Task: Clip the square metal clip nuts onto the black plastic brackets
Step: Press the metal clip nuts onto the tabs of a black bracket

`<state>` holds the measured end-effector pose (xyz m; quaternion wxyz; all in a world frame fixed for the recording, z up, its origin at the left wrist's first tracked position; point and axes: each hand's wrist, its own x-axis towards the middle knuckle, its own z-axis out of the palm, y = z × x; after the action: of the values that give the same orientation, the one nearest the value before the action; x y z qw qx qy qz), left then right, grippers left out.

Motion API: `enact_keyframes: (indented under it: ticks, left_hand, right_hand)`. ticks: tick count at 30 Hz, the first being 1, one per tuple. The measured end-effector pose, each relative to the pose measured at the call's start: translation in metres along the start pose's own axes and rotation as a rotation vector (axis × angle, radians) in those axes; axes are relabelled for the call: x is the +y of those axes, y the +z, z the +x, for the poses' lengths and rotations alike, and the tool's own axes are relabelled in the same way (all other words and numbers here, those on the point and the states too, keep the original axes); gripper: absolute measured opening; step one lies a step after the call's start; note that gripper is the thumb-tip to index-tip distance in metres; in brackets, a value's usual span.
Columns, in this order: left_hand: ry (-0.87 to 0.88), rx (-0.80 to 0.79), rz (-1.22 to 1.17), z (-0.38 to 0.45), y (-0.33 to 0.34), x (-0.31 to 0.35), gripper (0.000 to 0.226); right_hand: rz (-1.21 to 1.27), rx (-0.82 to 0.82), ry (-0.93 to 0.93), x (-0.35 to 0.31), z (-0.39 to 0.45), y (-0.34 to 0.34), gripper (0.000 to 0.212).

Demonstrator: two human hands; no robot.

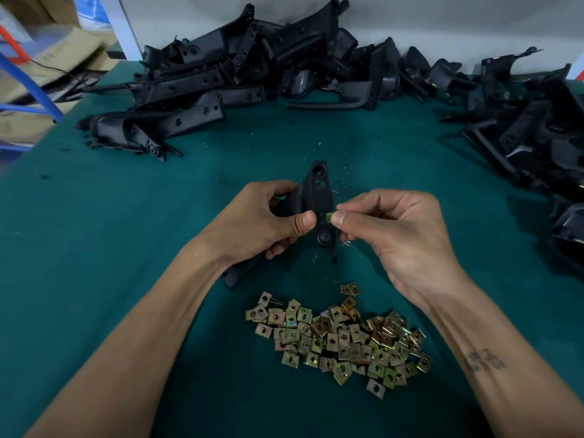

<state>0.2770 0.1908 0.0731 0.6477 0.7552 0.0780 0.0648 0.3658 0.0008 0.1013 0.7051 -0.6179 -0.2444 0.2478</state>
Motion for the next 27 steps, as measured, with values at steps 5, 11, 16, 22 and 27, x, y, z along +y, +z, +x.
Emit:
enact_keyframes:
  ticks: [5, 11, 16, 22, 27]
  left_hand:
    - [0.02, -0.062, -0.082, -0.001, 0.0, 0.002, 0.055]
    - [-0.012, -0.074, -0.142, -0.003, -0.003, 0.003, 0.047]
    - [-0.008, -0.105, -0.108, -0.002, -0.001, 0.004, 0.041]
    - [0.002, -0.14, -0.068, -0.001, -0.001, 0.004, 0.05]
    - [-0.037, -0.083, -0.19, -0.005, -0.008, 0.003, 0.042]
  right_hand:
    - [0.357, -0.108, 0.212, -0.003, 0.0, 0.001, 0.007]
    - [0.543, -0.207, 0.411, 0.006, 0.006, -0.001, 0.013]
    - [0.467, -0.247, 0.37, 0.008, 0.01, -0.007, 0.014]
    - [0.369, -0.28, 0.393, 0.009, 0.012, -0.01, 0.009]
    - [0.33, -0.152, 0.266, 0.013, 0.015, -0.01, 0.013]
